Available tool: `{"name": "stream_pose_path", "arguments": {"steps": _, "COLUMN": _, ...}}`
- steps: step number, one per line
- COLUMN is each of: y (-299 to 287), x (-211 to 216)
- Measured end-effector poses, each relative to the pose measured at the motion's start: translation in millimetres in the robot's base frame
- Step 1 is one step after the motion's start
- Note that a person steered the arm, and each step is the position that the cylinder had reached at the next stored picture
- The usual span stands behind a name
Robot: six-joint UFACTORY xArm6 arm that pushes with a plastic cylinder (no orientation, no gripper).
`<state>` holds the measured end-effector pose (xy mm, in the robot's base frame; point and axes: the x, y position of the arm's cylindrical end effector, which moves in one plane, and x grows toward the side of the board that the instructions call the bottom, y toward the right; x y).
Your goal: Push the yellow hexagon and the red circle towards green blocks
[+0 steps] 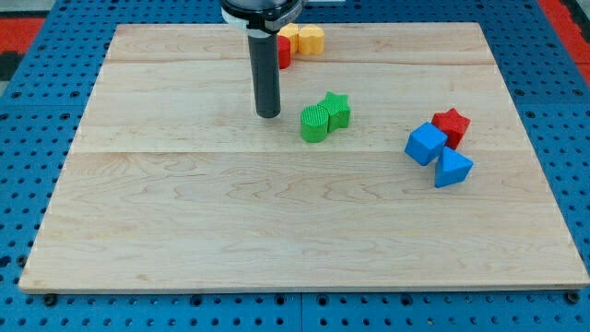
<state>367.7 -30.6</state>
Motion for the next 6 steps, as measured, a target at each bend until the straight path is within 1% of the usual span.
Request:
{"name": "stream_pose_path", "arguments": {"steps": 1, "y": 80, "x": -54}}
{"name": "stream_pose_path", "arguments": {"steps": 2, "y": 107, "x": -105}}
{"name": "stream_pose_path", "arguments": {"steps": 3, "y": 109, "x": -159}}
{"name": "stream_pose_path", "arguments": {"steps": 4, "y": 68, "x": -176}}
{"name": "stream_pose_path", "arguments": {"steps": 5, "y": -60, "x": -160}}
{"name": "stream_pose_path", "arguments": {"steps": 6, "y": -102, "x": -118}}
